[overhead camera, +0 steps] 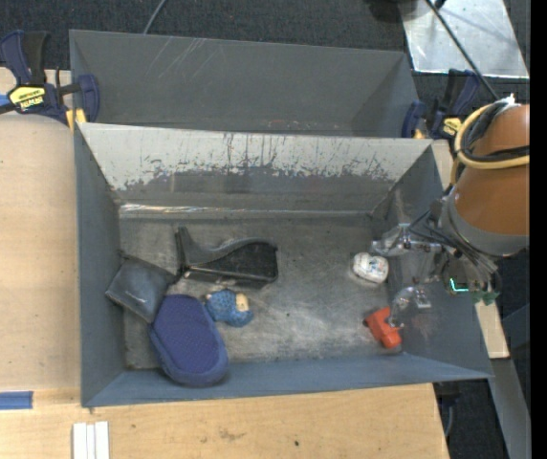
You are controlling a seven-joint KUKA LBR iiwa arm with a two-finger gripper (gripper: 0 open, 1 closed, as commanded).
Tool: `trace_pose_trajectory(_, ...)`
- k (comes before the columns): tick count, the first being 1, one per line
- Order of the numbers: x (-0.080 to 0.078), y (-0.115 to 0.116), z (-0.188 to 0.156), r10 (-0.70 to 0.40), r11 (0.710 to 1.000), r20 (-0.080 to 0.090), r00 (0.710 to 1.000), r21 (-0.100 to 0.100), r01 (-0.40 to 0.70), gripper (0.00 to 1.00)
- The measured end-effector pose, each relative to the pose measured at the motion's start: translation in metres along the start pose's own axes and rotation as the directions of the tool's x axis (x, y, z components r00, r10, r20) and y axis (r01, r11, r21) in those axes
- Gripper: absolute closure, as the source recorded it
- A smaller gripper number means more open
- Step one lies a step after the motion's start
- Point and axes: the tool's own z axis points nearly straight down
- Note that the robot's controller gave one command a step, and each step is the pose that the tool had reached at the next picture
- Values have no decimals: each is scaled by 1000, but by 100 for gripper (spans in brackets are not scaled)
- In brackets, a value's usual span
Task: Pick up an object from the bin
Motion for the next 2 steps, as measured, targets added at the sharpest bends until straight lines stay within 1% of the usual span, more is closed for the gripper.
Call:
trace_pose_trajectory(1,-1,-22,134,-29,1000,12,999,2,29,0)
trace_pose_trajectory(2,-24,-52,132,-136,991,2,991,-11,136,0)
